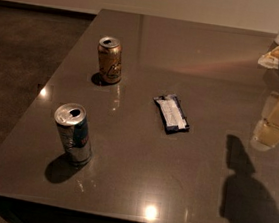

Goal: Move redbull can near rxbar blueberry

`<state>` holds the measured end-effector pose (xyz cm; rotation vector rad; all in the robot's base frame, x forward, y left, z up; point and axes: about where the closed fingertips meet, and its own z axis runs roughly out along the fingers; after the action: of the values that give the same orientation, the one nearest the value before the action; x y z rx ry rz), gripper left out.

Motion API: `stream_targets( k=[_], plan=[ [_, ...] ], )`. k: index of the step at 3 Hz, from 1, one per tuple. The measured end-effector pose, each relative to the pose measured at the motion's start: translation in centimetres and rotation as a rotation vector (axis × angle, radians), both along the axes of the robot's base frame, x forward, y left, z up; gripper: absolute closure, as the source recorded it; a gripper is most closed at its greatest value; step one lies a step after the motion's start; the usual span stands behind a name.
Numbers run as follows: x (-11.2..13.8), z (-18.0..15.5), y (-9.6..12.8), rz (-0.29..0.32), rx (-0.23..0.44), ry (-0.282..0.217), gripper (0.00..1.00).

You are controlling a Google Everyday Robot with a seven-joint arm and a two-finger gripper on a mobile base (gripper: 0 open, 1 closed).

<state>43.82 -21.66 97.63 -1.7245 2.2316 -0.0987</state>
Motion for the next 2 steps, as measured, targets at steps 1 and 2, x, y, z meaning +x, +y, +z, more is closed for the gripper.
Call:
stream_targets(
  k=[1,2],
  plan=[
    [0.0,0.0,0.0,0.0,0.0,0.0,0.0],
    [0.05,0.31,0.76,0.014,0.025,-0.004,0.0]
  ],
)
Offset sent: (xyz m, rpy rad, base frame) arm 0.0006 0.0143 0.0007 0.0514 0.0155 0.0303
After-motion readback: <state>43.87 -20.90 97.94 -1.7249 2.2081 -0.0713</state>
